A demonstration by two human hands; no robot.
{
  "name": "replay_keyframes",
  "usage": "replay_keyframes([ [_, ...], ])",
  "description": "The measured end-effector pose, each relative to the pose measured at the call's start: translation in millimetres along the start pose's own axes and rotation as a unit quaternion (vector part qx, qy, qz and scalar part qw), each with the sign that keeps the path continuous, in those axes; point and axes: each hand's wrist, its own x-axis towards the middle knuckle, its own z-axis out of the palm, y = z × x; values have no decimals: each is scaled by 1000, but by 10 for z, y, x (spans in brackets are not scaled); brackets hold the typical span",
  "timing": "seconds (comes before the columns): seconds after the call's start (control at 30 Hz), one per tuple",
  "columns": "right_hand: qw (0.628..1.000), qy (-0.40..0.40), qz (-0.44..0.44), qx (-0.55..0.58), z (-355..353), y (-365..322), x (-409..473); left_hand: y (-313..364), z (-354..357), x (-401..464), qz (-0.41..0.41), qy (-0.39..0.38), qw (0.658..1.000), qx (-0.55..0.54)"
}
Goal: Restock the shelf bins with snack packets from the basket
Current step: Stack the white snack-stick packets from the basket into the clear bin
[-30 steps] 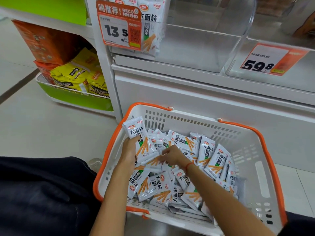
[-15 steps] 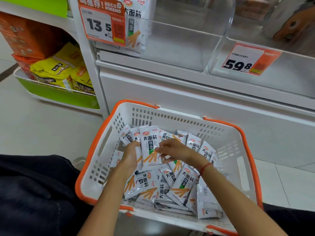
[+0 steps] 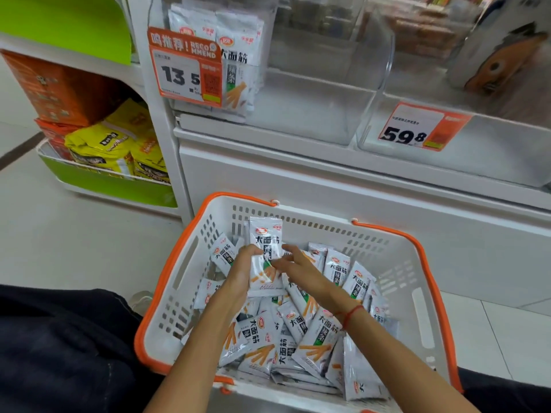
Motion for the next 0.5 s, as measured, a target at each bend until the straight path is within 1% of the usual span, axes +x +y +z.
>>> replay_keyframes([
  [0.03, 1000, -22, -19, 5, -50, -94, -41, 110, 61, -134, 14, -15, 1000, -9],
  [0.1, 996, -31, -79, 9, -144, -262, -121, 278, 163, -318, 44, -58, 997, -35],
  [0.17, 990, -8, -138, -12, -229, -390, -201, 390, 221, -360, 86, -98, 991, -40],
  [0.2, 985, 15, -171, -36, -266, -445, -242, 470, 248, -405, 113, -116, 986, -29],
  [0.23, 975, 47, -206, -65, -311, -475, -263, 559, 258, -451, 147, -122, 982, 5],
  [0.33, 924, 145, -315, -162, -423, -556, -305, 881, 250, -619, 251, -126, 952, 118],
  [0.4, 888, 192, -377, -181, -477, -677, -356, 1103, 240, -723, 306, -138, 925, 177],
  [0.5, 809, 280, -463, -230, -590, -981, -438, 1492, 240, -949, 404, -165, 871, 226],
])
